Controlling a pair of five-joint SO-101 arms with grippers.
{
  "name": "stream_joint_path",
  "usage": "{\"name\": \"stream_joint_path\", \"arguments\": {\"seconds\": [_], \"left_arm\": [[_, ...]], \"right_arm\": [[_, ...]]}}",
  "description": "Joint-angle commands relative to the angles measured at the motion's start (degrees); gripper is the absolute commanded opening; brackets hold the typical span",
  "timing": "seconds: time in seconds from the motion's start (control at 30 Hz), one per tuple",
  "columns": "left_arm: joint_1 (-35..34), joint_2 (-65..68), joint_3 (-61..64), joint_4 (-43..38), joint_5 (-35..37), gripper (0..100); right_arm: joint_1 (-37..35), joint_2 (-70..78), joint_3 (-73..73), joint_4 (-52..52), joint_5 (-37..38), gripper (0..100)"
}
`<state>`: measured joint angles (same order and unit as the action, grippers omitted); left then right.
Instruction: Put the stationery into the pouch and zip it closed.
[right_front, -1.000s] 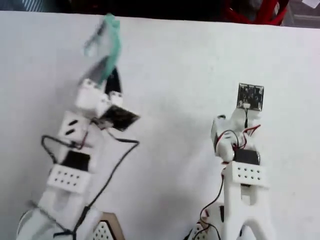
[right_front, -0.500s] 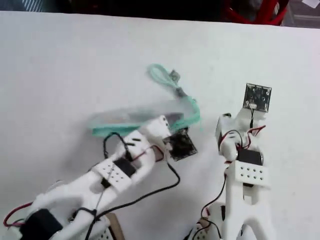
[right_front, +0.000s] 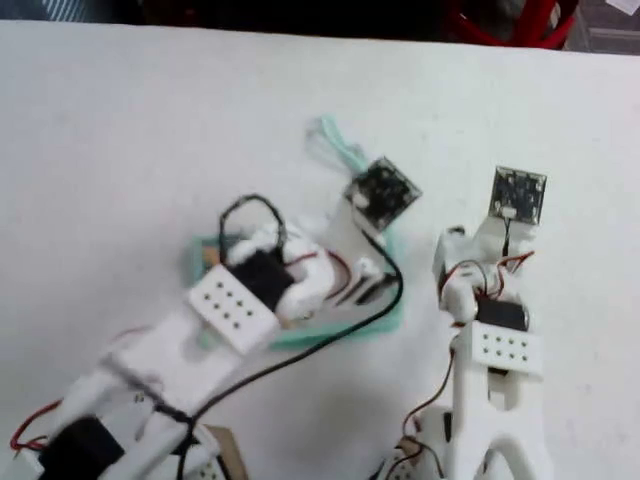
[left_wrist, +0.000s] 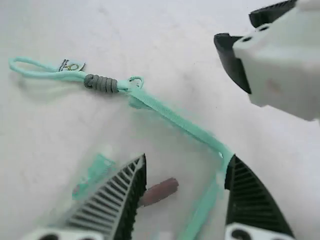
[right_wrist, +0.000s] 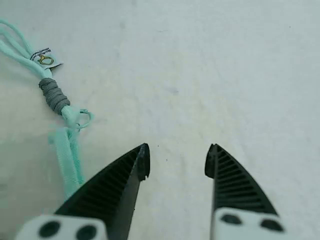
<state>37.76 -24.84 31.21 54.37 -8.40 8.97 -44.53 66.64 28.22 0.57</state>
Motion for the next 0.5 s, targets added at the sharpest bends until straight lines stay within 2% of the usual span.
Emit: {"name": "stream_joint_path", "arguments": {"seconds": [0.0,0.13,0.2,0.27,0.33,0.4,0.47], "left_arm": [[0.75,-4.62,-11.25,11.60,-3.16,26],[-7.87,-10.51,-19.69,16.88,-2.99,23],[-15.25,-13.49,-22.68,17.32,-2.99,14],[-24.04,-15.43,-23.74,16.97,-2.99,2],[-33.36,-15.78,-22.95,17.67,-2.99,5],[-41.71,-15.60,-20.31,17.67,-3.08,4],[-47.08,-15.34,-16.53,14.33,-3.78,2]], "right_arm": [[0.57,0.04,-0.79,-0.84,0.26,18.3],[0.48,0.04,-0.79,-0.75,0.26,18.3],[0.40,0.04,-0.70,-0.75,0.26,17.0],[0.31,0.04,-0.70,-0.75,0.26,8.9],[0.31,-0.13,-0.88,-1.01,0.26,0.7],[0.31,-0.40,-2.37,0.31,0.26,4.4],[-0.57,-0.40,-6.95,4.79,0.26,3.3]]}}
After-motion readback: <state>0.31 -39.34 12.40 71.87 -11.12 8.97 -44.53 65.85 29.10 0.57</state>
